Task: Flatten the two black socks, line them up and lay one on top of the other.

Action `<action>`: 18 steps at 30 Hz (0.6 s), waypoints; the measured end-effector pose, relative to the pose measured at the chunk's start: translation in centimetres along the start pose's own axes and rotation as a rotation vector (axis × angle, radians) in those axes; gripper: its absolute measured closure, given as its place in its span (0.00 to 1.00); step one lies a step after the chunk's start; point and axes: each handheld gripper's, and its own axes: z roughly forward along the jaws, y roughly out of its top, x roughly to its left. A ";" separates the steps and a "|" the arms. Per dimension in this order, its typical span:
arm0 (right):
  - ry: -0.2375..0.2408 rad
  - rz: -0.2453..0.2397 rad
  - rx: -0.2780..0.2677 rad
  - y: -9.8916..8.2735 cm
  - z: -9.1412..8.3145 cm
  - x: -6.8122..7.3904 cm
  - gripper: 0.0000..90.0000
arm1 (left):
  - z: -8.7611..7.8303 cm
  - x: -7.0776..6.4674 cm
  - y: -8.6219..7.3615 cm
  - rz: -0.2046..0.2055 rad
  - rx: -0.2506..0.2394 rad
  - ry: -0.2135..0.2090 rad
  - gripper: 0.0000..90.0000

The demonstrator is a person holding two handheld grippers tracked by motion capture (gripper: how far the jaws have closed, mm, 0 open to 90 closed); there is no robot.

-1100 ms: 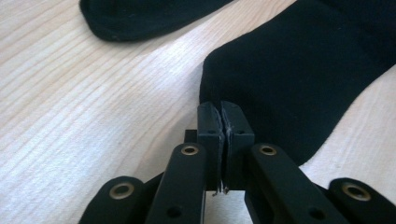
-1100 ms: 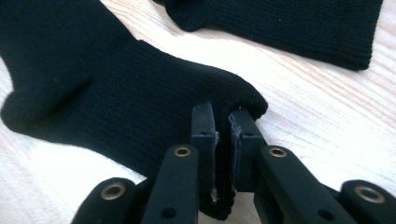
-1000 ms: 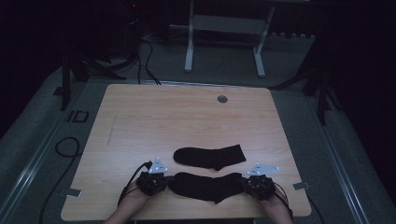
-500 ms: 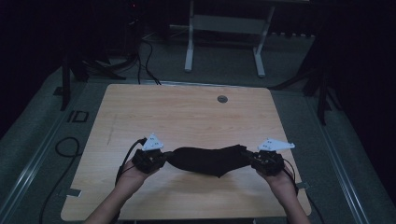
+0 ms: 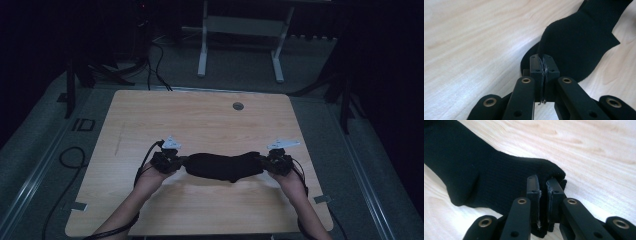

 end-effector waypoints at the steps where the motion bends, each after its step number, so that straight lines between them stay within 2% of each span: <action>1: 0.000 0.007 0.005 -0.1 0.3 -0.2 0.92 | 0.4 0.2 -0.2 -0.007 0.006 -0.008 0.98; 8: -0.021 0.012 0.049 -0.7 1.9 -0.9 0.91 | 2.3 1.0 -1.1 -0.030 0.039 -0.023 0.98; 12: -0.028 0.006 0.063 -1.1 2.4 -0.9 0.90 | 2.5 1.0 -1.1 -0.017 0.048 -0.017 0.98; 16: -0.027 0.009 0.053 -1.3 2.5 -0.9 0.90 | 2.6 0.9 -1.1 -0.012 0.053 -0.012 0.97; 18: -0.024 0.005 0.052 -1.4 2.6 -0.9 0.87 | 2.5 0.8 -1.3 -0.002 0.057 0.002 0.93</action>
